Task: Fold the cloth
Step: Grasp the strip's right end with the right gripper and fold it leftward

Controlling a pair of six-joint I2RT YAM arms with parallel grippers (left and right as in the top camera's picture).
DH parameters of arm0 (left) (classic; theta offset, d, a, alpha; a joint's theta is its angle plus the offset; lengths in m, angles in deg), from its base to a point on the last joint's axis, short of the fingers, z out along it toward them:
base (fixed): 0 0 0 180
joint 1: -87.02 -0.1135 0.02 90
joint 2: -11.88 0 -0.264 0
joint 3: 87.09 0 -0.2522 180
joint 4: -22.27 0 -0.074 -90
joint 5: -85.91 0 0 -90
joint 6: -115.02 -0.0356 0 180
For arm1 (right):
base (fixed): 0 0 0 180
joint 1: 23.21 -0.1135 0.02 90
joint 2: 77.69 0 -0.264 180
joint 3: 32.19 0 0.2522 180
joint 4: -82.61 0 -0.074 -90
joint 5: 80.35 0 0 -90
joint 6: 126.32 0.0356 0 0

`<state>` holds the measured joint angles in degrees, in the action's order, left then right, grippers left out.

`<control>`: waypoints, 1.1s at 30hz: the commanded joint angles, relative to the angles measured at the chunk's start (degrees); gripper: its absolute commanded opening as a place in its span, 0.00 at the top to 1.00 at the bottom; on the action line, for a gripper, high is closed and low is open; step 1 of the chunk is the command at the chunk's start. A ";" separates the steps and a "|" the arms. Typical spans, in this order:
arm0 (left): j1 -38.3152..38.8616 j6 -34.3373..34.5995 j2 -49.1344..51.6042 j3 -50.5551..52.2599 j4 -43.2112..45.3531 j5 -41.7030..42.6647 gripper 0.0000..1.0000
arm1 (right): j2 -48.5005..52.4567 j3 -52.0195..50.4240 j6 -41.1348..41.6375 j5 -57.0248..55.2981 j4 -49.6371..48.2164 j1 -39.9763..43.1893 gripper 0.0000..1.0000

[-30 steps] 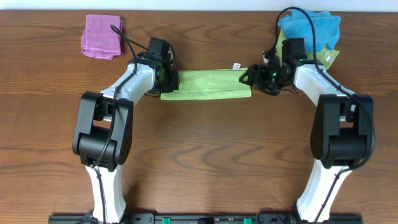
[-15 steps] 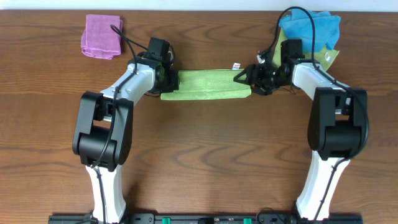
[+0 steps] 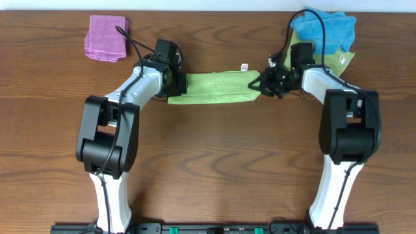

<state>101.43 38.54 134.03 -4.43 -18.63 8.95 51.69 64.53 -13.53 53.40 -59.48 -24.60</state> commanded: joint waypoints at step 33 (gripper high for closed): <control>-0.13 5.40 2.12 1.16 0.59 2.29 0.94 | -13.90 -2.10 -0.31 -21.49 -2.99 -20.06 0.98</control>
<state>101.26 43.24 134.05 -4.34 -18.04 10.35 38.16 62.46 -13.07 32.44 -61.76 -43.35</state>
